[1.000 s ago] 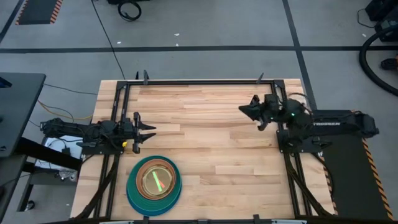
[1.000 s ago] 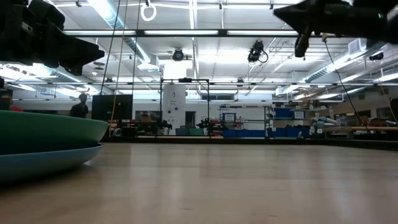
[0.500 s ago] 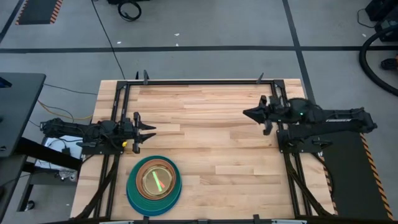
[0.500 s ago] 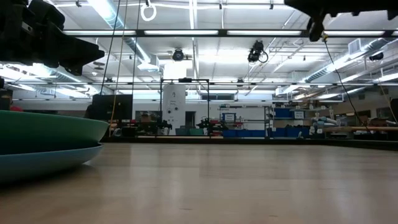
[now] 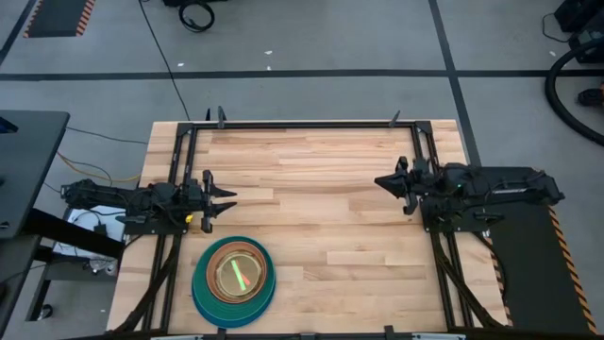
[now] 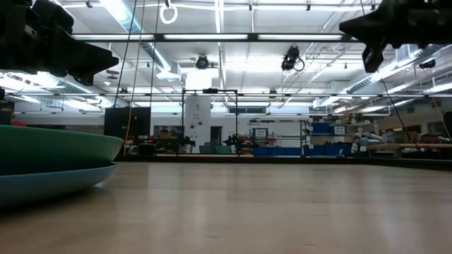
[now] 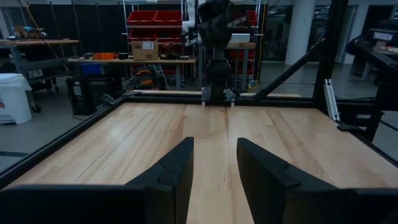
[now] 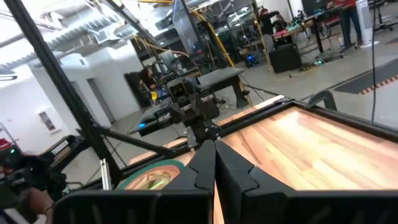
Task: Stack plastic plates
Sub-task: Return to Home Position
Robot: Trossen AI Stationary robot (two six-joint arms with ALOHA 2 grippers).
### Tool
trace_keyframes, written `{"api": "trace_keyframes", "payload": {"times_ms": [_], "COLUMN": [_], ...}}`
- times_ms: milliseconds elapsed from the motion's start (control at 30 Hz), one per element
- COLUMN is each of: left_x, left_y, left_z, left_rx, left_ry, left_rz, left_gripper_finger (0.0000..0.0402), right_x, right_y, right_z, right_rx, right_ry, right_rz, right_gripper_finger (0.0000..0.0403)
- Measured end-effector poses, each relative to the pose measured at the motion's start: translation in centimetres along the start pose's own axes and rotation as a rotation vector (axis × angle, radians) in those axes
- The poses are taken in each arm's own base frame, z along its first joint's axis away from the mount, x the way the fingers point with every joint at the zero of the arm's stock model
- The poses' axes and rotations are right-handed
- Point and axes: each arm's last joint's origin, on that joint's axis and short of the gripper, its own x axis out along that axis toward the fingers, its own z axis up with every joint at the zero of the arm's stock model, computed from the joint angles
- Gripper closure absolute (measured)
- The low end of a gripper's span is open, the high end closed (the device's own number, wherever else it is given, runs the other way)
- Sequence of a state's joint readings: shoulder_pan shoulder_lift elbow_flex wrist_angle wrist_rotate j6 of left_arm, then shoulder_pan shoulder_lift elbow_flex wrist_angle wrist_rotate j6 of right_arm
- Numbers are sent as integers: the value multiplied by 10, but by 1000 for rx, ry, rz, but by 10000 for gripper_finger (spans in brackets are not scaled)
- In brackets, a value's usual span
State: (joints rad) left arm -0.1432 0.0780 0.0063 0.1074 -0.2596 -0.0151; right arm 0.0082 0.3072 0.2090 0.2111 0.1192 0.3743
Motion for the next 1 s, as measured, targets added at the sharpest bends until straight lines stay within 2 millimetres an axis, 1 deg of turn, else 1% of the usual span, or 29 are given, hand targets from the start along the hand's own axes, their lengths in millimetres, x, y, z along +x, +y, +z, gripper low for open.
{"api": "trace_keyframes", "payload": {"times_ms": [100,333,533,667,867,1000], "left_x": [0,0,0,0,0,0], "left_y": [0,0,0,0,0,0], "left_z": [0,0,0,0,-1,0], "left_rx": [0,0,1,-5,-169,-138], "left_ry": [0,1,2,3,6,6], "left_rz": [0,0,0,0,-1,3], "left_gripper_finger": [272,272,272,272,272,272], "right_x": [-8,-28,-26,-26,-26,-25], "right_y": [-4,-9,-13,-13,-15,-17], "right_z": [-8,-15,-24,-24,-30,-35], "right_rx": [13,-1,-4,-20,-129,-190], "right_ry": [-30,-114,-61,-61,-31,6], "right_rz": [19,75,21,24,13,14], "right_gripper_finger": [391,391,391,391,391,391]}}
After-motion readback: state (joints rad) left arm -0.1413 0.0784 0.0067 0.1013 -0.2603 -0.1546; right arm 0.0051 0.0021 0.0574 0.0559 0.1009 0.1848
